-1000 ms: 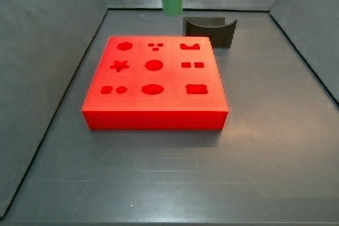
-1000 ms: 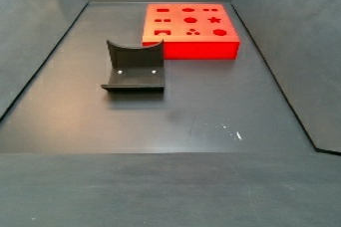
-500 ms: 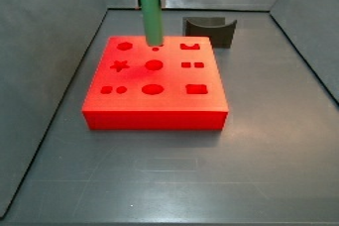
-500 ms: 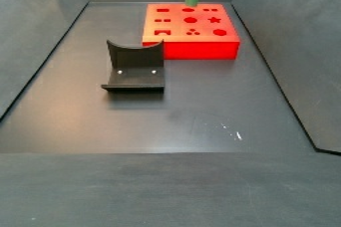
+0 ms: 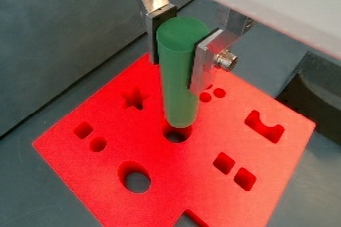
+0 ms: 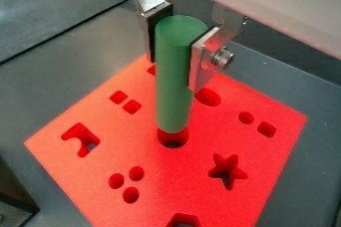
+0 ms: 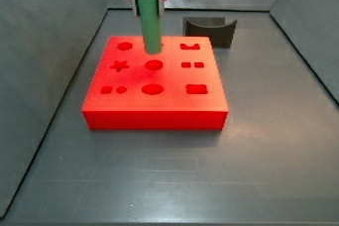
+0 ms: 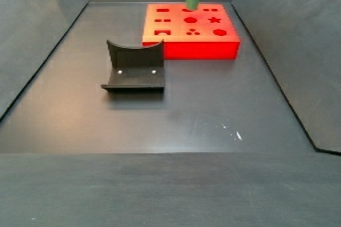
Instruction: Insert the round object.
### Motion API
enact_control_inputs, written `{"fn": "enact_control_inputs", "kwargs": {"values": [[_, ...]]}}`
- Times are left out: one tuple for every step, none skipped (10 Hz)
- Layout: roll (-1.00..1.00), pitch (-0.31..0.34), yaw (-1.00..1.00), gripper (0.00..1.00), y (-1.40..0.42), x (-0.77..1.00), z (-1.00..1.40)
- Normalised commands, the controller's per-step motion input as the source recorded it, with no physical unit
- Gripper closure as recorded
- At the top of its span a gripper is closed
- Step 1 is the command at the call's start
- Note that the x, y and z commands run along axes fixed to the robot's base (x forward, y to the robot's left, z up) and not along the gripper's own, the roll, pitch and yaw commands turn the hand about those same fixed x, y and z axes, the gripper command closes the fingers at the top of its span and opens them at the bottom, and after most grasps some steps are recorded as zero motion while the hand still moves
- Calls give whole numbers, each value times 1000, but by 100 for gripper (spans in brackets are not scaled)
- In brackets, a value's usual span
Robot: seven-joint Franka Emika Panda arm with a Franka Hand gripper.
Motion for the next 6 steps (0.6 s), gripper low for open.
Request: {"fn": "enact_control_inputs", "kwargs": {"values": [[51,-13,-34,100,0,0,-217],[46,-29,-17,100,0,0,-269],[40,-84,0,100,0,226,-323],[40,-64,0,100,0,157,-283],[27,-13,0,100,0,9,-189],[29,0,0,100,0,0,-157]]}}
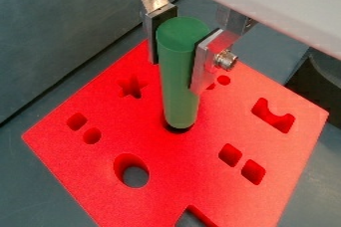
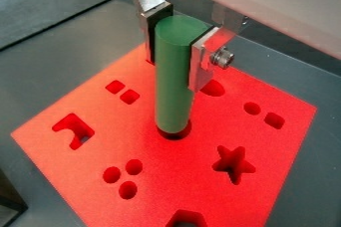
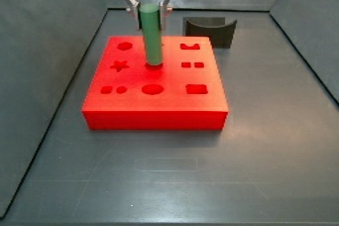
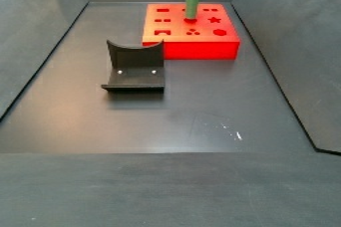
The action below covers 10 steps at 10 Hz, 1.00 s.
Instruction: Insert the round object.
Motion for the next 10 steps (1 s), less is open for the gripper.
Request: {"fn": "enact_control_inputs", "kwargs": {"values": [[66,0,-31,100,-17,-29,-203],[106,0,0,100,-114,0,-240],[93,-14,0,100,-40,154,-269],[109,-14,0,100,0,251,-283],[111,-16,0,100,0,271,-291],[111,-7,0,100,0,240,-269],[87,0,0,100,0,29,-223],[114,0,-6,100,0,0,-274],[230,-27,-11,100,-71,0,-586],[126,-41,-151,100,-57,-363,-986]]}}
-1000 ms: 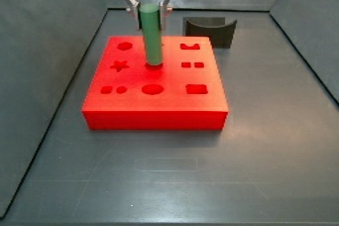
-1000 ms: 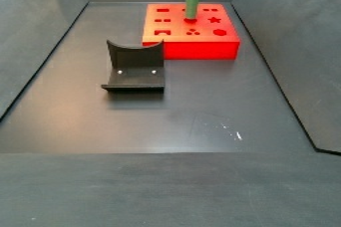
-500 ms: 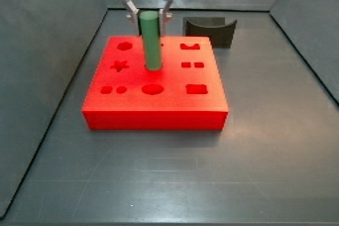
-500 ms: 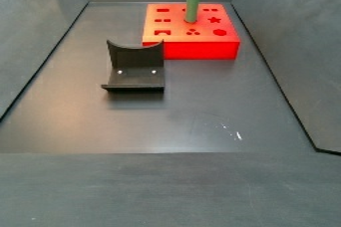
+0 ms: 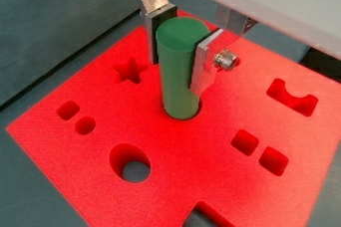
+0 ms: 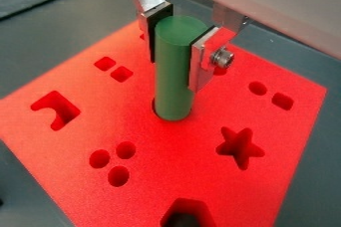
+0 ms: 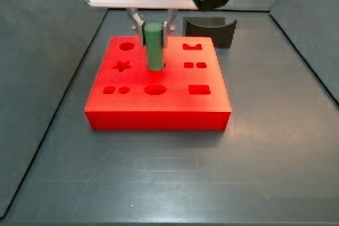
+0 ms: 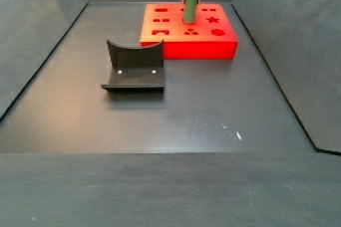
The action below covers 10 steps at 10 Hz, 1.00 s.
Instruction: Insert the round object.
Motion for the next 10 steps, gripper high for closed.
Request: {"fn": "enact_control_inputs", "kwargs": {"values": [[109,-49,-180,100,0,-334,-1000],[91,-47,-171,100,0,-223,-966],[60,-37,-174,100,0,-169,-883],[30,-50,-169,100,0,-117,-857],[14,-50,-149,100,-31,-94,-794],[0,-10,-111,100,-31,-94,-649],[0,0,-111,100,-34,-54,-600],[30,-23,-169,100,-91,0,-531],[46,-37,-246,100,-106,26,-374],[36,0,-140,100,-83,40,-91]]}}
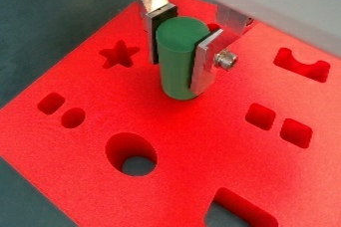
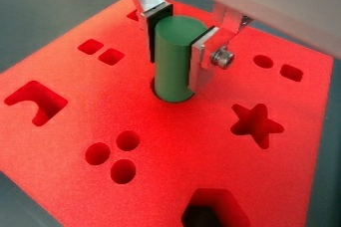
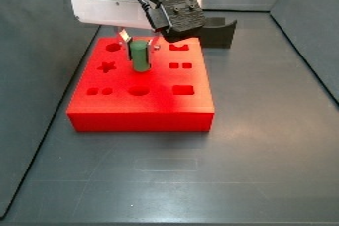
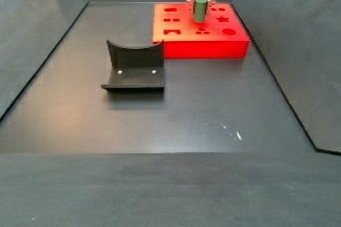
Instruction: Insert the round object.
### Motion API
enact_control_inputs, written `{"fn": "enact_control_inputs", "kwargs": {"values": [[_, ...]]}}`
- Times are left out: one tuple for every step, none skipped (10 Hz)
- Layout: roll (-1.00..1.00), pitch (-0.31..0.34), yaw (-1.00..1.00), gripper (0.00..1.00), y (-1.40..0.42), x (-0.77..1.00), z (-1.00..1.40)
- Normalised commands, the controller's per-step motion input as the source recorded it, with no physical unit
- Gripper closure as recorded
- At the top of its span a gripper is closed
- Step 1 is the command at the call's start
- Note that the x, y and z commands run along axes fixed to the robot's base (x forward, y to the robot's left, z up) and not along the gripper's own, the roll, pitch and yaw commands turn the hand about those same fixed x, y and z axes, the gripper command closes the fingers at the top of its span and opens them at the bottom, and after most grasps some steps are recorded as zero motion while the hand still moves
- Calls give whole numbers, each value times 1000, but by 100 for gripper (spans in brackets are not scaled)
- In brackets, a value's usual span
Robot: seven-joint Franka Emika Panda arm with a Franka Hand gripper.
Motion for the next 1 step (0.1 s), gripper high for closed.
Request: {"fn": "enact_control_inputs", "kwargs": {"values": [[0,0,0,100,0,0,0]]}}
